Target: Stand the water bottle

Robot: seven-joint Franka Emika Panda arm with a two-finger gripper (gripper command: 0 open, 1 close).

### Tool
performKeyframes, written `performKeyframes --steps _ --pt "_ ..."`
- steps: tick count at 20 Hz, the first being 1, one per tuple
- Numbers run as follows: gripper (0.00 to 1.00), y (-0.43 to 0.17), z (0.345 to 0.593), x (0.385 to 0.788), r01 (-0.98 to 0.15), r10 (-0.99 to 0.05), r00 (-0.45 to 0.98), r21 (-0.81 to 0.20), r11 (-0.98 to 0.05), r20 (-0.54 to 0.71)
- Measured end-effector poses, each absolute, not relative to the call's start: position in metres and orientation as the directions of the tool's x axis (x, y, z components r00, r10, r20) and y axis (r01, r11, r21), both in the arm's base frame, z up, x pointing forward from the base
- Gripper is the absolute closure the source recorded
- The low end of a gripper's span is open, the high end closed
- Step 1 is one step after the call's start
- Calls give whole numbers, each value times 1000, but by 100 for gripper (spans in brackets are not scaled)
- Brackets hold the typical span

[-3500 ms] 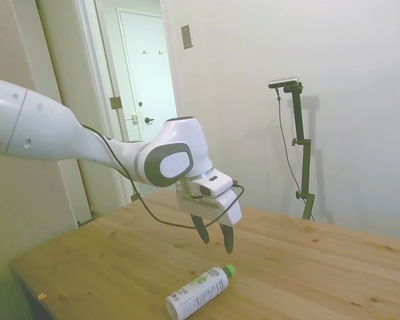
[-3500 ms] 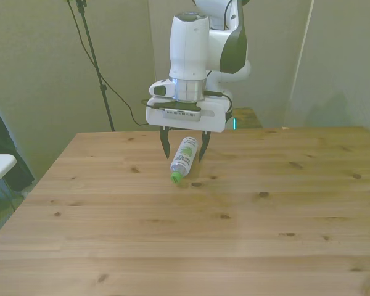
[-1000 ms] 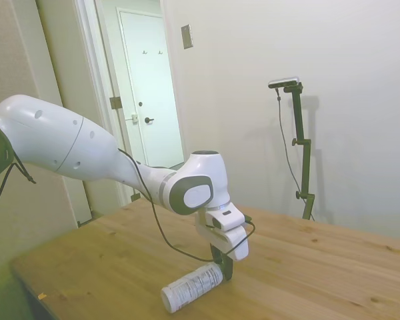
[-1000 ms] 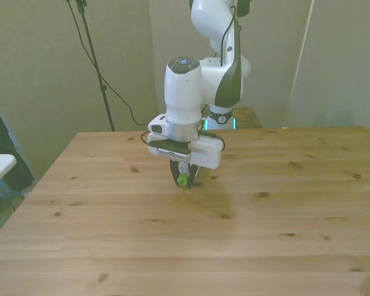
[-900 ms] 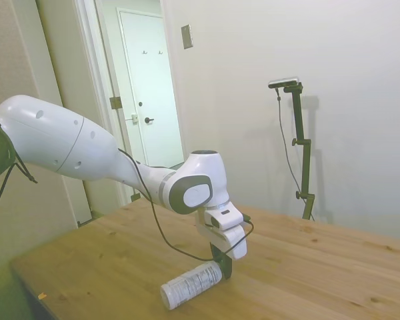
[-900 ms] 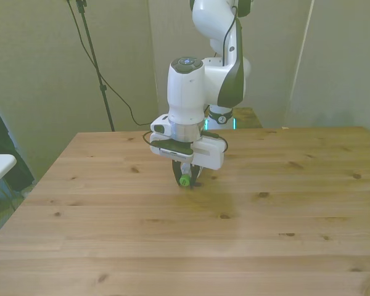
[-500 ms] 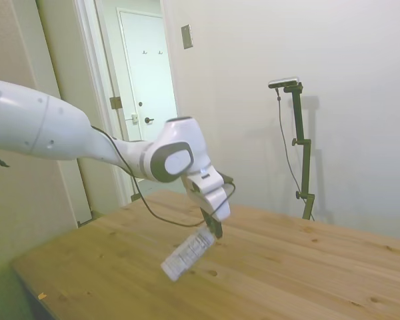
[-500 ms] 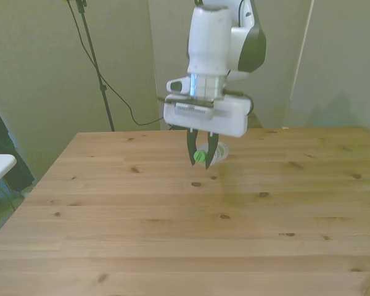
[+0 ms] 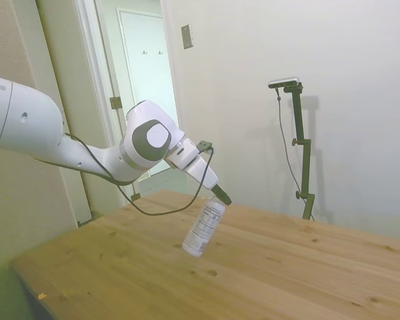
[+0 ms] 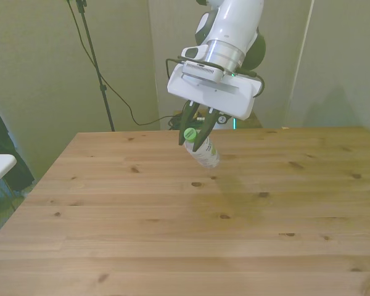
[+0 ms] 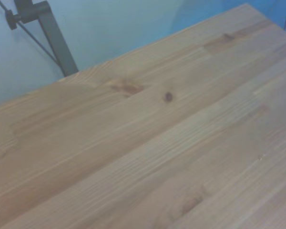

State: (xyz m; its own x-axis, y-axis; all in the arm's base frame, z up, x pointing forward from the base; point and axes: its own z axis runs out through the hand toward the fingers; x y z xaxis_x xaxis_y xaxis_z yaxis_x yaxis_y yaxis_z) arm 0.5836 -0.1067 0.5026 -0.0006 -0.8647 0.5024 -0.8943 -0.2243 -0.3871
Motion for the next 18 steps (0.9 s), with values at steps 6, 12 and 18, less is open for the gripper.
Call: performKeyframes --steps 6,12,18 --pt "100 -113 476 621 -851 -804 -164 -495 -179 572" --pt "100 -127 469 652 -778 -722 -334 -610 -152 605" --pt "100 -131 450 664 -774 -694 -382 -621 -120 610"
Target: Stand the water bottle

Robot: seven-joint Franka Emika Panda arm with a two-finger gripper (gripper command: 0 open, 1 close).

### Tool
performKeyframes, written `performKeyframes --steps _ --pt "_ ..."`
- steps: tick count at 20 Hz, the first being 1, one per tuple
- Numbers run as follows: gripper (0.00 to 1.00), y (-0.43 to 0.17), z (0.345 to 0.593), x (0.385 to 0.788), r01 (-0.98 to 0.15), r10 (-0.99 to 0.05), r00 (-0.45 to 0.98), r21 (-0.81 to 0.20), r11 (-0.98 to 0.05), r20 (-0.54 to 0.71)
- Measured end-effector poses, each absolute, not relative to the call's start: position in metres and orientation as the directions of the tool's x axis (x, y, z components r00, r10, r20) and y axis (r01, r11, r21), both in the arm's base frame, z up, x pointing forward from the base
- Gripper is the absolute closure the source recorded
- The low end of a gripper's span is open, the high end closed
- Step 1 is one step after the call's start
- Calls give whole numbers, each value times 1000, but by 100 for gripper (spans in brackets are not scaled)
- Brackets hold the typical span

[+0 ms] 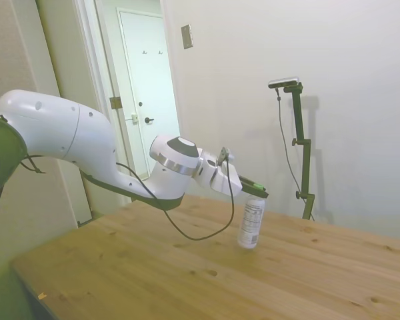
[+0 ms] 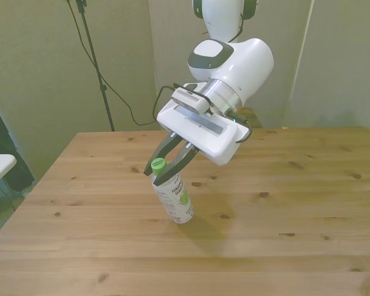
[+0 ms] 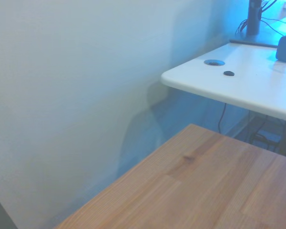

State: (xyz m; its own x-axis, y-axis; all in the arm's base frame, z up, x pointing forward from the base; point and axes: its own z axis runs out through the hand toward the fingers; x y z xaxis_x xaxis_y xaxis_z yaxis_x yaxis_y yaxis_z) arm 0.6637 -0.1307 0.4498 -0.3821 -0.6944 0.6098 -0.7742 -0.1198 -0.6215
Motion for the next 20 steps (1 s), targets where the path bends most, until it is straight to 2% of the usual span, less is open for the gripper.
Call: performKeyframes --steps 5,6,20 --pt "100 -129 436 668 -782 -676 -387 -611 -119 627" --pt "0 -129 435 668 -783 -675 -386 -610 -120 629" --pt "0 -125 433 669 -790 -668 -381 -601 -125 640"
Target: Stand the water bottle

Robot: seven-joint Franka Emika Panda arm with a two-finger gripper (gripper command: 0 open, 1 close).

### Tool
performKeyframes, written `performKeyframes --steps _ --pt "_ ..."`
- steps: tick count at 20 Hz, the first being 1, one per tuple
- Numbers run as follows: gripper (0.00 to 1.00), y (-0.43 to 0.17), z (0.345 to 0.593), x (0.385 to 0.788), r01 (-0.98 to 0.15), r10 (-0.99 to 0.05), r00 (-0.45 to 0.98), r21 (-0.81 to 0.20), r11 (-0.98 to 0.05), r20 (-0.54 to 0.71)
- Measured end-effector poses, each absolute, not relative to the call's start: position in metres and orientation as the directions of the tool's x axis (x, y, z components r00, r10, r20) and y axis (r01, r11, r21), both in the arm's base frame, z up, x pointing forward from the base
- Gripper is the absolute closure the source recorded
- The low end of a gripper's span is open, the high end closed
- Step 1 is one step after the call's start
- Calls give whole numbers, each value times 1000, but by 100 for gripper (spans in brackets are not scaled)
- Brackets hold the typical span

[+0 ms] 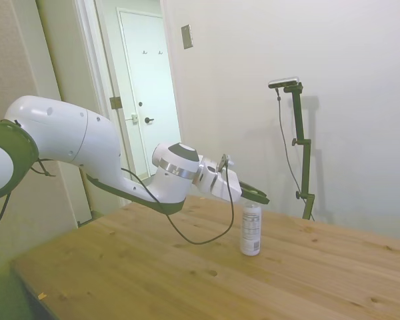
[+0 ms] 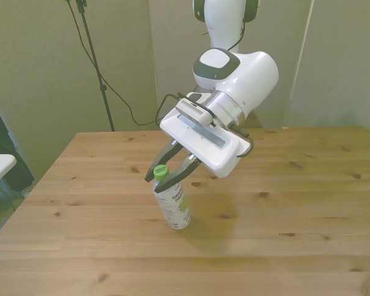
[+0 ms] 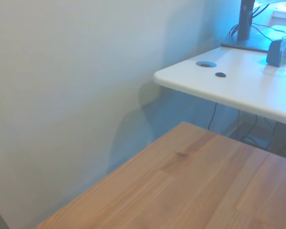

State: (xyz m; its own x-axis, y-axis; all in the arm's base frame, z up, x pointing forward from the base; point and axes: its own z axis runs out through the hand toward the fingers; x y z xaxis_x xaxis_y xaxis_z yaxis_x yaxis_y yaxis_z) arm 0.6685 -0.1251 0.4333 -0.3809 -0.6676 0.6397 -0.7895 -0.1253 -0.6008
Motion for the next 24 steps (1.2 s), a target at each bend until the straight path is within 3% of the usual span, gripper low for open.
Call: performKeyframes --steps 11,18,24 --pt "0 -123 441 668 -810 -705 -353 -577 -99 615" --pt "0 -125 487 650 -884 -823 -215 -462 -64 526" --pt "0 -86 526 606 -927 -901 36 -323 -192 432"
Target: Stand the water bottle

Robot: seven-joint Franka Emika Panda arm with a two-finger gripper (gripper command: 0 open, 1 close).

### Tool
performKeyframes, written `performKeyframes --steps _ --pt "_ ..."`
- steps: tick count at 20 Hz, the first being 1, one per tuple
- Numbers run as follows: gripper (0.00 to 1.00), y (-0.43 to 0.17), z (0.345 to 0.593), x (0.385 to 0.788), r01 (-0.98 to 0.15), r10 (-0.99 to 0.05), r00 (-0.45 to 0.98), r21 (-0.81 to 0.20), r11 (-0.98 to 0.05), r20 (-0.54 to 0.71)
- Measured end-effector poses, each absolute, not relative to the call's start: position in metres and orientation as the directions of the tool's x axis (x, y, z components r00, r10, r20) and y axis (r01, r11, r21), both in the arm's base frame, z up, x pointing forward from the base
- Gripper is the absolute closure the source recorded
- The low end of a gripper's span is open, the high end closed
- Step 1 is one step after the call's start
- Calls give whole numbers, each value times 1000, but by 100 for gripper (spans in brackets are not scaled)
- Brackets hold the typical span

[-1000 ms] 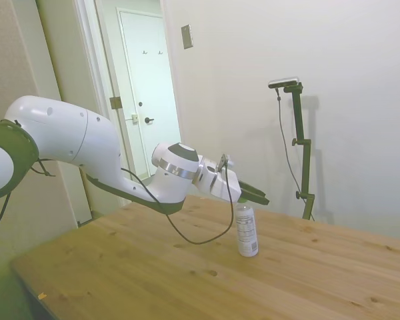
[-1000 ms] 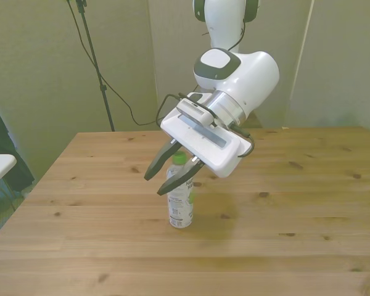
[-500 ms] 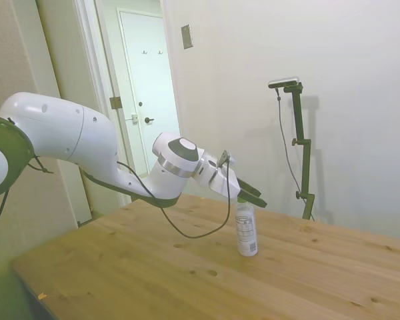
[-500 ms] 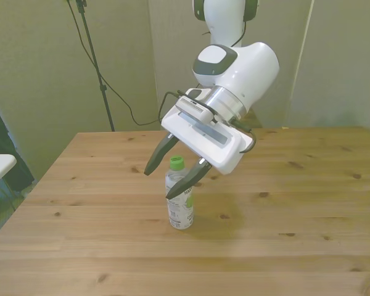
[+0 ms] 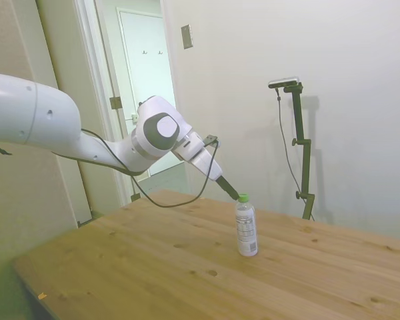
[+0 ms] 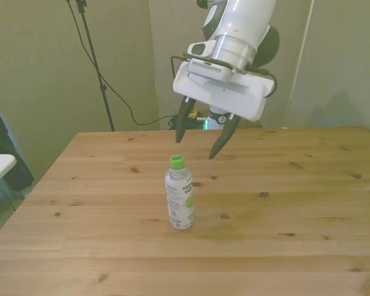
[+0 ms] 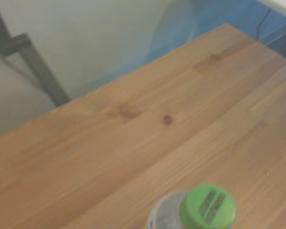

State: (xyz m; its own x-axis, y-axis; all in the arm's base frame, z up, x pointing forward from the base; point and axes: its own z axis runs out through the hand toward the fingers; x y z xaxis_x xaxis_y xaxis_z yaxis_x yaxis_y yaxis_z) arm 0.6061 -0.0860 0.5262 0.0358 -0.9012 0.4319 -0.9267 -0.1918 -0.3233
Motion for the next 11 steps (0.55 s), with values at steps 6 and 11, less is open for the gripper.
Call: performKeyframes --steps 6,11 --pt "0 -28 532 548 -926 -919 290 -163 -340 266" --pt "0 11 523 495 -861 -858 496 -52 -506 132"
